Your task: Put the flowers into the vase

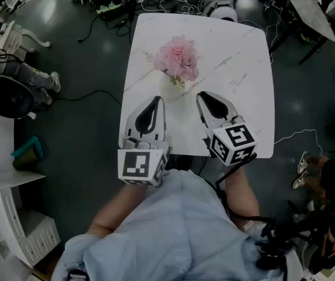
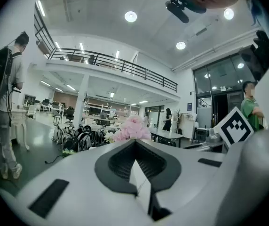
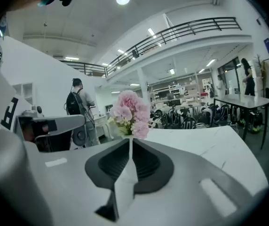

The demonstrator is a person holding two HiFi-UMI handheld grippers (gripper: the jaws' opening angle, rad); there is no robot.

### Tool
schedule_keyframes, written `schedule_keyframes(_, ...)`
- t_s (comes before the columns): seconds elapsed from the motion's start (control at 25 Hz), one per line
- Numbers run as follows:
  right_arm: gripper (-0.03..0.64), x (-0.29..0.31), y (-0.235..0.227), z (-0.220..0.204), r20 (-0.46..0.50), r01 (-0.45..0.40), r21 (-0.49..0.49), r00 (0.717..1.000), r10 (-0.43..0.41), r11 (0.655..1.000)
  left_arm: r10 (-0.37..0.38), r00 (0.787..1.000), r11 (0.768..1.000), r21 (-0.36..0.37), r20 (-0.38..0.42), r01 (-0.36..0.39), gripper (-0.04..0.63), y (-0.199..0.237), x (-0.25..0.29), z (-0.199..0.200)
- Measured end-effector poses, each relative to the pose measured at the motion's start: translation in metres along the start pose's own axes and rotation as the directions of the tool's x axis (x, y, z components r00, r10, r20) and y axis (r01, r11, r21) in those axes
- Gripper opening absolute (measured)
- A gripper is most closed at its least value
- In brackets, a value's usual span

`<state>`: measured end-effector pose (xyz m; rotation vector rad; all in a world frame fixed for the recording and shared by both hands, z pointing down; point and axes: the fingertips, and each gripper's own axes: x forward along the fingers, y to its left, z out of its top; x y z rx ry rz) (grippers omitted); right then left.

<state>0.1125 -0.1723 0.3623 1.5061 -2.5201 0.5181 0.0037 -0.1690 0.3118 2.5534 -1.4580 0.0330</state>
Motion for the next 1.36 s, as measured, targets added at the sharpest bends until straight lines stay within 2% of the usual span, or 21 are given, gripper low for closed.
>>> schedule_keyframes(0.08, 0.004, -0.009, 0.001, 0.006, 0.031, 0.021, 0.006, 0.999, -0.021, 1.0, -0.005, 1.0, 1.0, 0.009, 0.012, 0.005, 0.003, -0.006, -0.003, 0.003)
schedule_keyframes(0.52, 0.0, -0.042, 0.011, 0.017, 0.102, 0.05, 0.005, 0.993, -0.051, 0.999, -0.052, 0.997, 0.997, 0.055, 0.062, 0.049, 0.003, -0.036, -0.016, 0.016)
schedule_keyframes(1.36, 0.0, -0.037, 0.022, 0.032, 0.12, 0.025, -0.017, 0.992, -0.022, 1.0, -0.073, 0.994, 0.996, 0.06, 0.081, 0.068, 0.004, -0.036, -0.014, 0.025)
